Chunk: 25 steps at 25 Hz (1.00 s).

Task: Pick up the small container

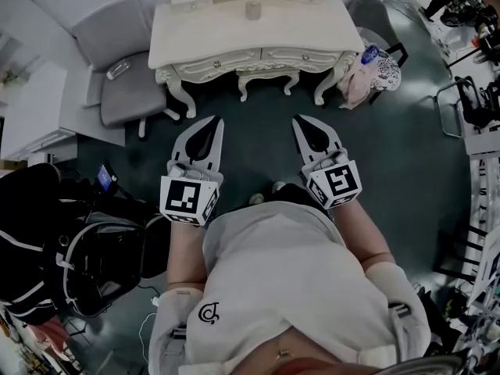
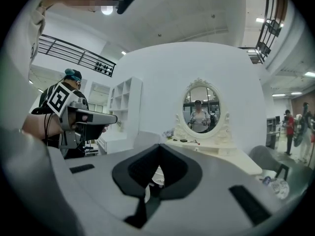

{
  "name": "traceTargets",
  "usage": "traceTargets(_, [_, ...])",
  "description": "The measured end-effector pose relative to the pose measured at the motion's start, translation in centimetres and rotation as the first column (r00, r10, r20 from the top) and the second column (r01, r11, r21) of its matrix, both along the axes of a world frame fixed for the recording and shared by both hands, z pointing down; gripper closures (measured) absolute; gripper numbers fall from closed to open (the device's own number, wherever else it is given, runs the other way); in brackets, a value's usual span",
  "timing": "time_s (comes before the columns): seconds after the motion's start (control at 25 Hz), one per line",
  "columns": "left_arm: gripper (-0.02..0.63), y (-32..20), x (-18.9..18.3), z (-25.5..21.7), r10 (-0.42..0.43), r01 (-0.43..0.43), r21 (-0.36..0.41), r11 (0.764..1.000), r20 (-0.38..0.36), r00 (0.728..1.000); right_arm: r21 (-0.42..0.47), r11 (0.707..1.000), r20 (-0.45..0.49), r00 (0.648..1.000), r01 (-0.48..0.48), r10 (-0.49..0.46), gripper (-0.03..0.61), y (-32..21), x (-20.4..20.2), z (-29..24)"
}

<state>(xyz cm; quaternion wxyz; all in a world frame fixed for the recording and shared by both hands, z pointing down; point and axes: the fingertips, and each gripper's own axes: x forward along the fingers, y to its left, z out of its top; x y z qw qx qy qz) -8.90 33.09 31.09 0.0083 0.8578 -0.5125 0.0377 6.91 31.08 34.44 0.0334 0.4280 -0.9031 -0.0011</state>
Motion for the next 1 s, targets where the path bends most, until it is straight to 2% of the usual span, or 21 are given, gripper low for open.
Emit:
traceTargets(0.28, [0.601, -4.0, -0.6, 0.9, -0.014, 0.014, -0.018, 1.0, 0.011, 1.0, -0.025, 1.0, 0.002, 1.0, 0.008, -0.008, 0.572, -4.3, -0.6, 1.2])
traceTargets(0.48, [0.601, -8.5, -0.3, 1.5, -0.059, 0.059, -0.005, 0.998, 0.014, 0.998, -0.03, 0.998, 0.023, 0.999, 0.049, -0.048, 0.572, -10.0, -0.4, 2.5])
traceTargets(0.68, [0.601, -16.4, 0.6, 1.0, -0.104, 0.104, 0.003, 0.995, 0.009, 0.995, -0.031, 0.997, 0.031, 0.997, 0.077, -0.076, 0.572, -18.3, 0.6, 2.0])
traceTargets(1.0, [0.601, -29.6, 3.8, 1.8, -0.143, 0.143, -0.025, 0.989, -0.003, 0.99, -0.063, 0.991, 0.001, 0.993, 0.12, -0.121, 0.572, -31.7, 3.5, 2.5])
